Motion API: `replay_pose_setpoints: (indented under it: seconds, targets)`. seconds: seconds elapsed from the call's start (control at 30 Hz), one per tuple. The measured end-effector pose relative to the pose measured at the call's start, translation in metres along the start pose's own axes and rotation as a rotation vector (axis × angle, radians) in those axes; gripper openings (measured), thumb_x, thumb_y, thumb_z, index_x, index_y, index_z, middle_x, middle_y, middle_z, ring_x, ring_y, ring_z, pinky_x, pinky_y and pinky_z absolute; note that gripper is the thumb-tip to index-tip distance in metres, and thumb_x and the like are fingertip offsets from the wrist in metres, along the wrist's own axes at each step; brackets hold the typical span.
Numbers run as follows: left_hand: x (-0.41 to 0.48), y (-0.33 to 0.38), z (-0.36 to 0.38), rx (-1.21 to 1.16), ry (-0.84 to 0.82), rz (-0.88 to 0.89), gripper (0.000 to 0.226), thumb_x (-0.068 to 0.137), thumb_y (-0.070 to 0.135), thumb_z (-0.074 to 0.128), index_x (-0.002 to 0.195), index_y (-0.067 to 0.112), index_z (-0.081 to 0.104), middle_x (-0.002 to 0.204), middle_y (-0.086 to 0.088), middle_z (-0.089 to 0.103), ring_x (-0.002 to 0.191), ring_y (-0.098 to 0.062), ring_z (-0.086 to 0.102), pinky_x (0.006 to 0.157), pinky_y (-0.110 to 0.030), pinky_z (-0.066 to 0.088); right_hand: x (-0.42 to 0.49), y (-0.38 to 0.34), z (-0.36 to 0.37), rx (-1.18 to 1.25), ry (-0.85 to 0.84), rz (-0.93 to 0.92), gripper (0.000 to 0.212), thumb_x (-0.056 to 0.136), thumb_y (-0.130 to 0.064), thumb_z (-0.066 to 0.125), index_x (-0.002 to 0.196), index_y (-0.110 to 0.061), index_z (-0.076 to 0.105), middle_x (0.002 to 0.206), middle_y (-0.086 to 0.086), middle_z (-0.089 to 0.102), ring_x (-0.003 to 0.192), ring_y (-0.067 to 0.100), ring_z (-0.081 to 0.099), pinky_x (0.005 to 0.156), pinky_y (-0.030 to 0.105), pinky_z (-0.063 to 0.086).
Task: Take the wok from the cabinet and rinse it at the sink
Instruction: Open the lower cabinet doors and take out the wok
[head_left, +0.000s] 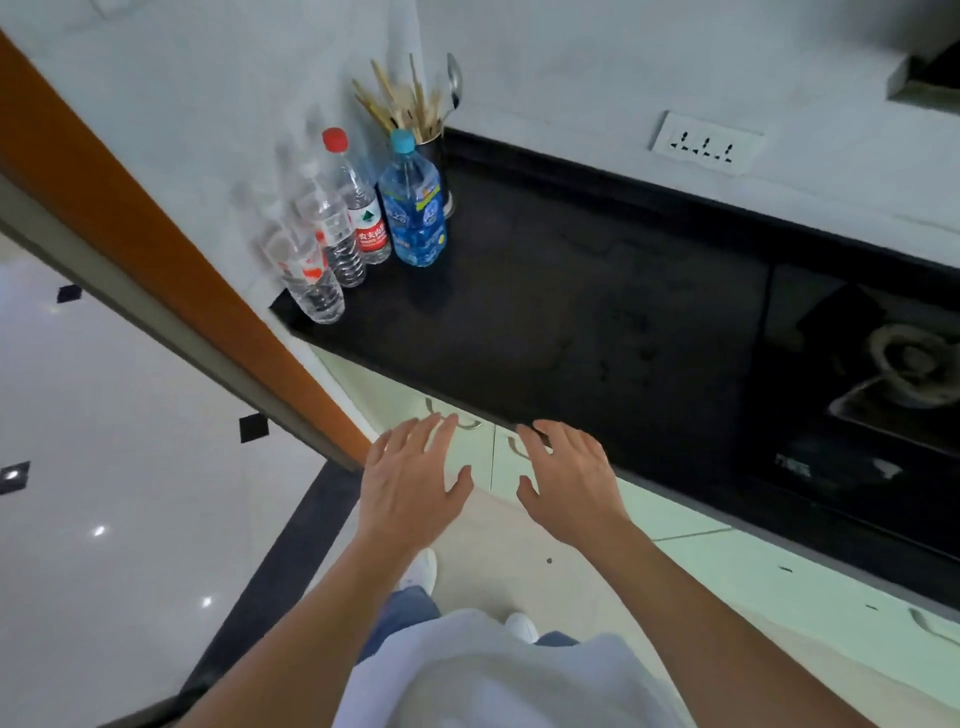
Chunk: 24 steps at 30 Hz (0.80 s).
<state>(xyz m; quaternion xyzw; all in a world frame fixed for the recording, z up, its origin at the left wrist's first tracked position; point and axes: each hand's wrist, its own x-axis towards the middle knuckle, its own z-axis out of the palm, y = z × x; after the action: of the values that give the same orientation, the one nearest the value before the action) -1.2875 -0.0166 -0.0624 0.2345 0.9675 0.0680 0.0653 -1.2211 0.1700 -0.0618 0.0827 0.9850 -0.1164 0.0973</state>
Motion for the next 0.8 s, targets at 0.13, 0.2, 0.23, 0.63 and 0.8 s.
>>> replay_pose_setpoints:
  seconds: [0.13,0.2,0.23,0.63,0.8]
  targets:
    - [0.028,-0.025,0.005,0.0,-0.081,0.13,0.065,0.088,0.066,0.041,0.142,0.031,0.046,0.147,0.002,0.052,0.134,-0.023,0.05,0.11,-0.044,0.041,0.005,-0.002,0.005,0.027,0.011,0.178,0.057,0.096,-0.039,0.052,0.148,-0.024,0.036,0.154,0.003,0.04,0.143,0.025,0.036,0.12,0.043,0.028]
    - [0.04,-0.037,0.006,0.005,-0.108,0.19,0.067,0.087,0.067,0.041,0.142,0.031,0.046,0.147,0.003,0.052,0.133,-0.022,0.05,0.11,-0.043,0.042,0.005,-0.01,0.01,0.054,0.012,0.259,0.058,0.097,-0.042,0.05,0.15,-0.027,0.032,0.157,0.001,0.036,0.146,0.024,0.033,0.121,0.043,0.025]
    - [0.046,-0.043,0.007,0.014,-0.13,0.219,0.068,0.086,0.068,0.041,0.143,0.031,0.046,0.147,0.003,0.052,0.133,-0.022,0.05,0.11,-0.043,0.043,0.005,-0.014,0.014,0.063,0.012,0.293,0.058,0.097,-0.044,0.05,0.149,-0.027,0.033,0.157,0.001,0.036,0.145,0.024,0.033,0.121,0.043,0.025]
    - [0.105,-0.088,0.063,0.036,-0.278,0.443,0.065,0.082,0.062,0.056,0.135,0.024,0.057,0.137,-0.002,0.062,0.125,-0.026,0.059,0.103,-0.043,0.047,0.033,-0.045,0.091,0.156,0.006,0.629,0.058,0.08,-0.04,0.072,0.132,-0.019,0.058,0.135,0.008,0.063,0.12,0.031,0.063,0.102,0.047,0.048]
    - [0.122,-0.084,0.1,0.054,-0.304,0.545,0.07,0.09,0.058,0.046,0.15,0.025,0.035,0.153,0.0,0.044,0.139,-0.022,0.042,0.112,-0.039,0.035,0.06,-0.044,0.123,0.169,0.052,0.649,0.058,0.075,-0.031,0.078,0.127,-0.012,0.06,0.128,0.014,0.065,0.116,0.035,0.064,0.099,0.05,0.05]
